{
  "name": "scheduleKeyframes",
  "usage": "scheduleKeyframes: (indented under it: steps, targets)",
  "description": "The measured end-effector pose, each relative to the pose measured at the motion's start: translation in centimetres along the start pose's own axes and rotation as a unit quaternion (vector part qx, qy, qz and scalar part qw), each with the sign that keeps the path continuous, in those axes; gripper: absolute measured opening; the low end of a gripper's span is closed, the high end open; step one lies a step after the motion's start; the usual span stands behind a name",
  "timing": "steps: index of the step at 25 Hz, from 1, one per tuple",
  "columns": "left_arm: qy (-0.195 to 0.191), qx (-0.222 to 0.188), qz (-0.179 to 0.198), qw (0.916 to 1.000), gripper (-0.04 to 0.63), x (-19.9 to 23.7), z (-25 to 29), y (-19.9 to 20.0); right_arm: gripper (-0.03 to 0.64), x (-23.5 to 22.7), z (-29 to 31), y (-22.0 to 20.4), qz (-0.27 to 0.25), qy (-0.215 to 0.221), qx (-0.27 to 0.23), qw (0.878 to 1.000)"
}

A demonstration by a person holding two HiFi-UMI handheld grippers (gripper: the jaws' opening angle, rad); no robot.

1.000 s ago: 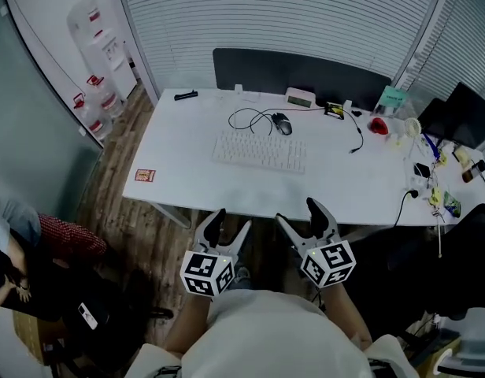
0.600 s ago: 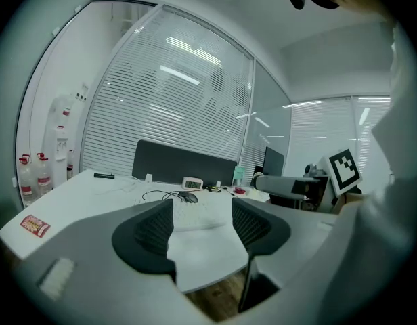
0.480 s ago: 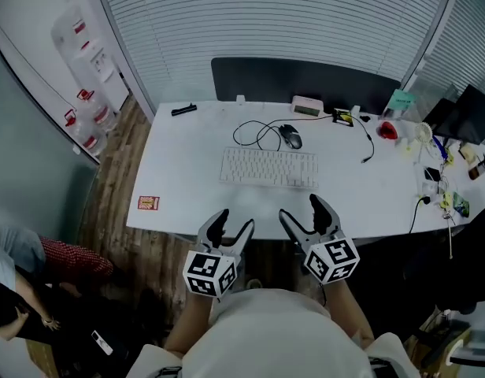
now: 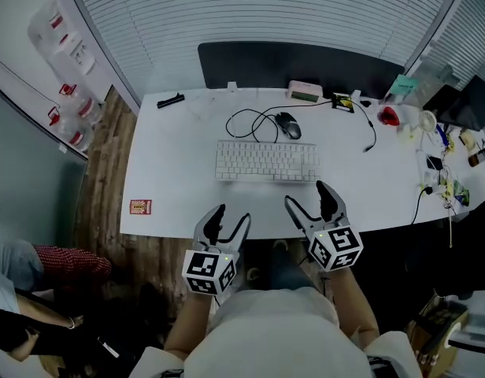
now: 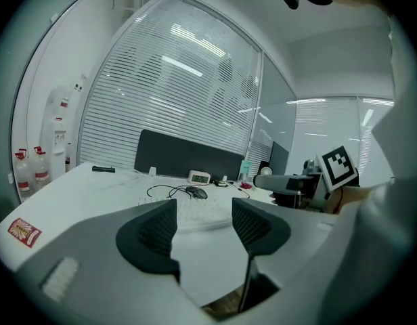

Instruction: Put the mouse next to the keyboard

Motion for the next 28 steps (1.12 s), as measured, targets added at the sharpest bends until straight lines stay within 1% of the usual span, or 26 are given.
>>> scheduleKeyframes:
  steps: [8,13,20,28]
  targets:
    - [-0.001,0.005,-0.021,0.9998,0.258,1.8,3.4,0.1,0.351,-4.2,5.6,0.0,-0.024,-0.019,0.012,0.999]
    - [0.004,0.01,-0.031,0.9995,0.258,3.4,6.4,0.9,0.351,-7.1,10.1,-0.1,-0.037,-0.015,0.029,0.999]
    - [0.016,0.011,-0.045,0.9988,0.258,5.4,11.0,2.3,0.351,-10.6,16.6,-1.3,-0.061,0.001,0.079,0.995]
    - [0.038,0.02,-0.056,0.9975,0.258,6.5,14.3,2.8,0.351,-12.9,23.5,-3.3,-0.079,0.021,0.148,0.986]
Point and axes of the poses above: the fingertips, and each gripper's own axes: z forward along the fingers, x to its left, y out of its top, the point moved 2 cm from there along -z, backward along the fingers, and after that the axes turned 8 degrees about -y, right-handed, at the moved point
